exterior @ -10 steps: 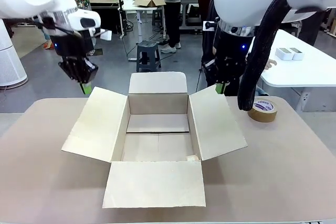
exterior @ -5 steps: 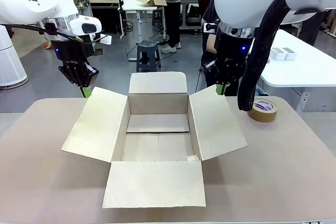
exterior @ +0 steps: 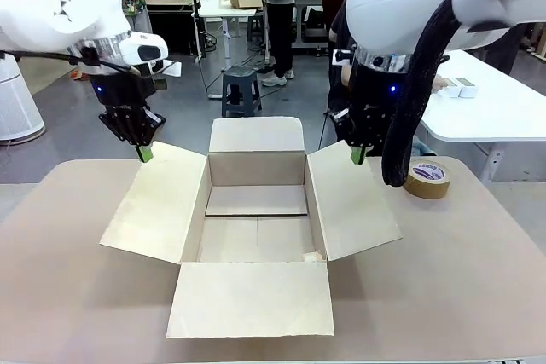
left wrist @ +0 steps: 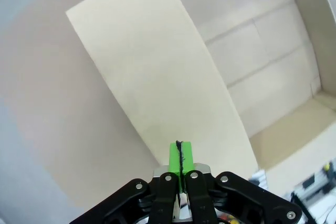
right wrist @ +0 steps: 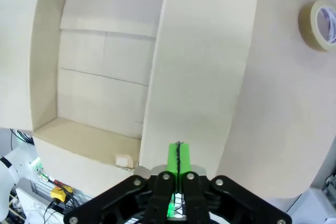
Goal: Wrap the clocks to prevent damage.
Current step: Open the side flaps of the Package Box.
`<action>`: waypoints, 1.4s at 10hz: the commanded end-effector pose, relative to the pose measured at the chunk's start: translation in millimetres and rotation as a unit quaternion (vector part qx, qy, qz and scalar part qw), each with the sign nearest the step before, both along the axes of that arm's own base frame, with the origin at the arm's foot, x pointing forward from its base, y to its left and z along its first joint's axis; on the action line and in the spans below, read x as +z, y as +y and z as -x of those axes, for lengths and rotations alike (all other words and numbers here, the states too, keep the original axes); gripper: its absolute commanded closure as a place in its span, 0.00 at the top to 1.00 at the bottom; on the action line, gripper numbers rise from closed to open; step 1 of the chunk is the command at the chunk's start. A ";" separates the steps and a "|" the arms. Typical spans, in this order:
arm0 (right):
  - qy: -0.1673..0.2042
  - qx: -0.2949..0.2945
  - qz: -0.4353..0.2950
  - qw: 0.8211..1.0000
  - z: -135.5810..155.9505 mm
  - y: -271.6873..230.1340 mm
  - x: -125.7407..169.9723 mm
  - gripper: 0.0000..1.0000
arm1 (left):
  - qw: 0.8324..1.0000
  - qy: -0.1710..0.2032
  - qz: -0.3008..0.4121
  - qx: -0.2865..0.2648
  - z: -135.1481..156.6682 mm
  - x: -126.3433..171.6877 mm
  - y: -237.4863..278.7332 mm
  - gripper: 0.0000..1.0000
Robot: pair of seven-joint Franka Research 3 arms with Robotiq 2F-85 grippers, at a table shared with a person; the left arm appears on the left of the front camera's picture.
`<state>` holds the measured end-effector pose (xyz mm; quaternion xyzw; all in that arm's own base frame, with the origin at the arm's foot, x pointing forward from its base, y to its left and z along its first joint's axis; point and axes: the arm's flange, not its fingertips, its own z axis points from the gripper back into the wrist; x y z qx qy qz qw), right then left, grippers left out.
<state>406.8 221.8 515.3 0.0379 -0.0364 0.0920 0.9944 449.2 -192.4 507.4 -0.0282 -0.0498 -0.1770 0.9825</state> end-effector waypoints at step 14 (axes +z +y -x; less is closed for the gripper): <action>0.001 -0.082 0.019 0.996 -42.7 -8.2 -119.1 0.01 | 0.988 0.005 -0.049 0.150 -9.6 -87.7 -6.1 0.00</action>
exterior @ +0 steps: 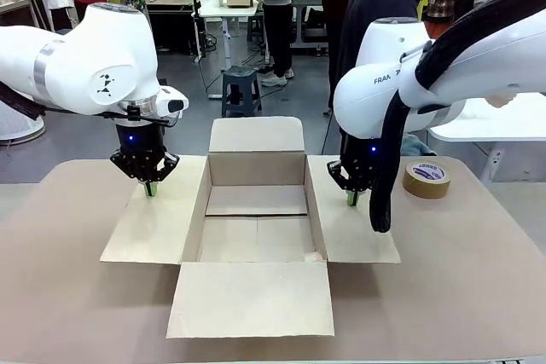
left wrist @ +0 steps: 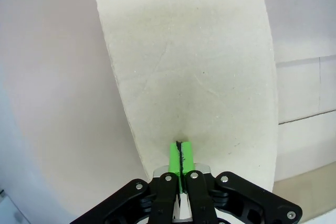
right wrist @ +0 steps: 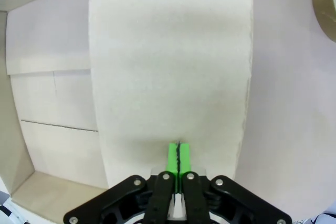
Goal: Wrap the clocks to prevent damage.
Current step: Open the side flaps of the Package Box.
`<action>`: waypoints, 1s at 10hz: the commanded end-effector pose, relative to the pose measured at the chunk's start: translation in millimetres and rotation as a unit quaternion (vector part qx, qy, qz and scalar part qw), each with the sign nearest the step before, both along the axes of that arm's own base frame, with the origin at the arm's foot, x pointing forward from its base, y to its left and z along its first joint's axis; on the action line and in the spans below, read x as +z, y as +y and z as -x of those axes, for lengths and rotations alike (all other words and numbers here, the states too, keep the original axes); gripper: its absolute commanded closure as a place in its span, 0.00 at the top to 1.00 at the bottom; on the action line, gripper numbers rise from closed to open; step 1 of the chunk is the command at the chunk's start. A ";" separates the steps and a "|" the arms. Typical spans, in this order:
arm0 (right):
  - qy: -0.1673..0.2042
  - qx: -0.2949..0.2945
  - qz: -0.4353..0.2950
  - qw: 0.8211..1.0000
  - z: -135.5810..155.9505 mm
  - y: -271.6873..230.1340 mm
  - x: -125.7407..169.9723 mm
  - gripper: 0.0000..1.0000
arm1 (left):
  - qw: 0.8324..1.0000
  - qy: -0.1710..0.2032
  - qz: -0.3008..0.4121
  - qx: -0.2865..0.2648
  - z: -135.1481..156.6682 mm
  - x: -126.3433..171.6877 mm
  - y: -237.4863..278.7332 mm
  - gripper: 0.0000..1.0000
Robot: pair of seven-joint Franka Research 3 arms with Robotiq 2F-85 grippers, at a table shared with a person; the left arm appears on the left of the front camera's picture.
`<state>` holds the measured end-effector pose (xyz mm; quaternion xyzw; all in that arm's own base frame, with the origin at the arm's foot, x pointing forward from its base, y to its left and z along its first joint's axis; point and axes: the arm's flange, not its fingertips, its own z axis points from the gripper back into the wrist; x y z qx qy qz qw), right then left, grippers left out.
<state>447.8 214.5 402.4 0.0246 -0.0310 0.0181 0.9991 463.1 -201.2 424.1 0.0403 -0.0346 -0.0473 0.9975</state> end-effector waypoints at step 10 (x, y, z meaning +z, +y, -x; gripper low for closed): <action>0.037 -0.012 0.003 0.999 -7.3 -9.8 -35.5 0.01 | 0.999 0.030 0.032 0.031 -2.5 -50.5 10.4 0.00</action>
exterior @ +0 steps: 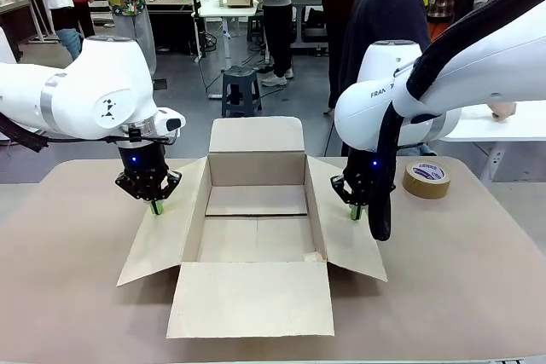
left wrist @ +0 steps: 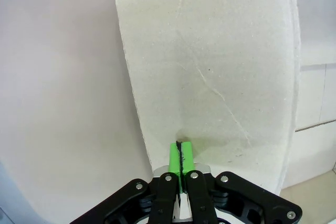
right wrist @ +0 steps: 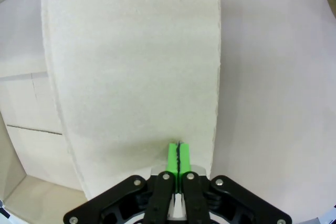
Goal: Wrap the clocks to prevent damage.
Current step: Open the side flaps of the Package Box.
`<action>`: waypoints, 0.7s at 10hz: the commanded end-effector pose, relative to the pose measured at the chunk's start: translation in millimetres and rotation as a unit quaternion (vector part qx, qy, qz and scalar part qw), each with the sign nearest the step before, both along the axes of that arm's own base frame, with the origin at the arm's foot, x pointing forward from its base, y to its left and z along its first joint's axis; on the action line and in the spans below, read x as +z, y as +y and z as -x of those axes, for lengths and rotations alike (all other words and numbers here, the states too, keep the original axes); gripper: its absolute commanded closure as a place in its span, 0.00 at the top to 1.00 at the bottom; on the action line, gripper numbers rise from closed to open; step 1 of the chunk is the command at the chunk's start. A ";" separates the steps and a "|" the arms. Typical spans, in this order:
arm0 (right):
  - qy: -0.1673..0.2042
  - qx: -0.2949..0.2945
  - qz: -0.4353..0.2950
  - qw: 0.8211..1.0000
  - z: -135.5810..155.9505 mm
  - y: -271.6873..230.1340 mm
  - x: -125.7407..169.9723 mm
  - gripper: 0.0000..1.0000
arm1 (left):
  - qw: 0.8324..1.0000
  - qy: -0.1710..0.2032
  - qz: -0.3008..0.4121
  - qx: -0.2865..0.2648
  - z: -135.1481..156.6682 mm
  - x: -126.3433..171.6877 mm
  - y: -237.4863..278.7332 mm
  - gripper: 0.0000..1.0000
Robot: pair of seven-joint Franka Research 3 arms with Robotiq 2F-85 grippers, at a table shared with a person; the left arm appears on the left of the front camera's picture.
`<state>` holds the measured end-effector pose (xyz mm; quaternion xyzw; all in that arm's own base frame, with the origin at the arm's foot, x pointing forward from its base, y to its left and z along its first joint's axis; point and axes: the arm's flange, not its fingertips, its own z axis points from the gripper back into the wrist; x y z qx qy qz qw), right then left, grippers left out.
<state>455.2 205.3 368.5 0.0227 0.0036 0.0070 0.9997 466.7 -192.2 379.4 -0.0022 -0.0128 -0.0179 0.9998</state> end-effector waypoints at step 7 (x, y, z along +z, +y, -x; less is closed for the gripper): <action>0.002 -0.002 0.000 1.000 0.0 -0.6 -1.6 0.01 | 1.000 0.008 -0.010 0.001 1.1 -5.8 1.4 0.00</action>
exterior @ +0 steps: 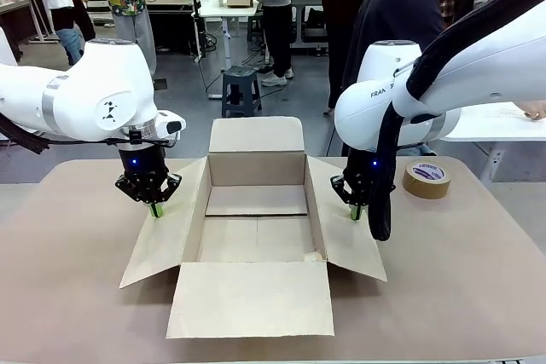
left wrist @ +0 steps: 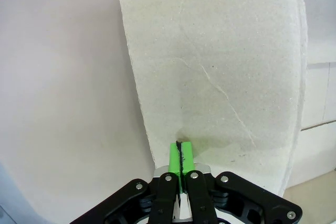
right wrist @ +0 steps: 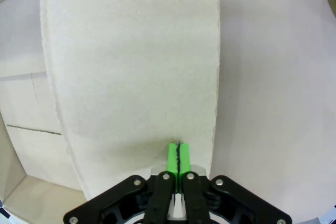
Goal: Wrap the clocks to prevent damage.
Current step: Open the side flaps of the Package Box, then once the human has placed the objects inside and stepped back, release both hands from the side flaps of the Package Box.
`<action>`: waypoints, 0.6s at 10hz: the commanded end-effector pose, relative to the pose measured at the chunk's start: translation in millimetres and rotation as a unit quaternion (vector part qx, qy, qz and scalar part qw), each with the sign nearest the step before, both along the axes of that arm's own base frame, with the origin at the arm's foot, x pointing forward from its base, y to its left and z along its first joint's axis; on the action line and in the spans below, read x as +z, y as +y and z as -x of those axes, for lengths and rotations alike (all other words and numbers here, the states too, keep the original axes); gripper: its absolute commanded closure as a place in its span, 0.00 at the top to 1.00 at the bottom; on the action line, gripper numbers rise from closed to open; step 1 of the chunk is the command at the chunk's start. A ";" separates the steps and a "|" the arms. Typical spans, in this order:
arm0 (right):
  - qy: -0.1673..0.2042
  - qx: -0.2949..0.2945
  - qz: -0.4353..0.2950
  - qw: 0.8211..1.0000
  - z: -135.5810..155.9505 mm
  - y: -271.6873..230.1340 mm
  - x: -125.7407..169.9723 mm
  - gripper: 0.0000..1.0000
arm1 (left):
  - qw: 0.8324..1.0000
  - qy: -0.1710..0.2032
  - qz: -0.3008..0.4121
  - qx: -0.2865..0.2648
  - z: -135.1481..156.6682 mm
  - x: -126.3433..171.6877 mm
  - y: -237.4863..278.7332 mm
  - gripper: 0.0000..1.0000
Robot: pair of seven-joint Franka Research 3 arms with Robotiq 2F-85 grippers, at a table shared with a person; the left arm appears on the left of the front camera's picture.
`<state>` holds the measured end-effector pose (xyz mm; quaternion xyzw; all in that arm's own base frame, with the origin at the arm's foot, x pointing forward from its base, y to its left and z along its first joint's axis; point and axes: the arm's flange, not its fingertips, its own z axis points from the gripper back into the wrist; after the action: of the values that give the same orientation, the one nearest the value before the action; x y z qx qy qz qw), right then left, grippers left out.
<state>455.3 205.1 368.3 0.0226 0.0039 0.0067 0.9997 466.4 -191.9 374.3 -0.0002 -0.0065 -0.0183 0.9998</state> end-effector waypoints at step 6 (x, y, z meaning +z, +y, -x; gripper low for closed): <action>0.001 -0.001 0.000 1.000 0.1 -0.4 -1.3 0.01 | 1.000 0.001 -0.008 0.001 0.8 -0.7 1.1 0.00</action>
<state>455.3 205.1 368.3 0.0226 0.0039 0.0067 0.9997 466.4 -191.9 374.3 -0.0002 -0.0065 -0.0183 0.9998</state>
